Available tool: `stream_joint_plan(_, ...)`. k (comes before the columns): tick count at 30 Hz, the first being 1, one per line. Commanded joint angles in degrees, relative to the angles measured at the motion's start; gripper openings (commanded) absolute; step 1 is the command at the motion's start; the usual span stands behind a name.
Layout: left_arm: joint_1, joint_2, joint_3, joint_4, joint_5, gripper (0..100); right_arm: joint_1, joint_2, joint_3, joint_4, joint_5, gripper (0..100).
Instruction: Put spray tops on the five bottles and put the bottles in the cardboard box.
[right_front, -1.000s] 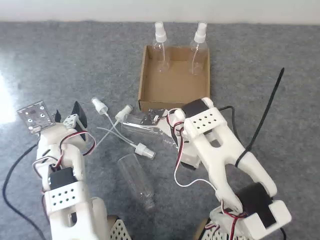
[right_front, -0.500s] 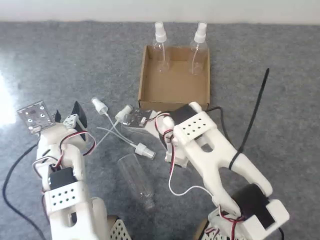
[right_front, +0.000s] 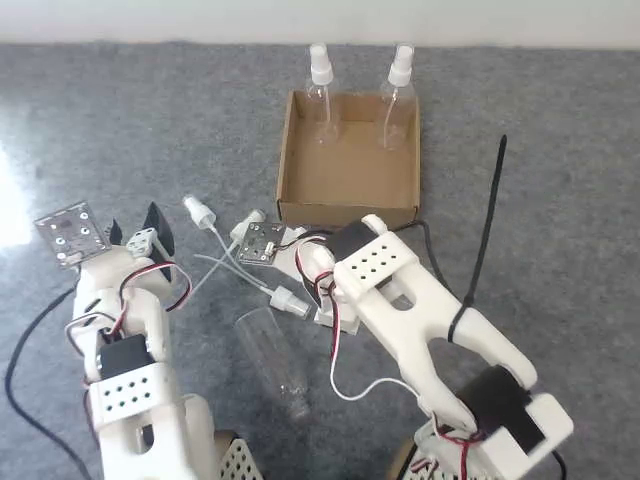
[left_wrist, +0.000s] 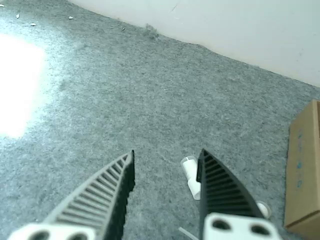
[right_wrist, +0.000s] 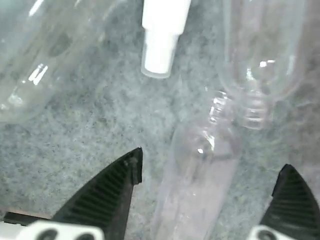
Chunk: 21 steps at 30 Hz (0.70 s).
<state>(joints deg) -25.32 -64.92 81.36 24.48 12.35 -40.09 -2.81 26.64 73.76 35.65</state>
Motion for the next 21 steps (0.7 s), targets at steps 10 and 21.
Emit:
stream_joint_plan(10,-0.1,-1.5,-0.7,-1.7,-0.3,19,0.9,5.8,-2.9,-2.4,-0.7,36.6)
stream_joint_plan(21,-0.1,-1.5,-0.7,-1.7,-0.3,19,1.8,5.8,-2.8,-3.3,-0.7,27.4)
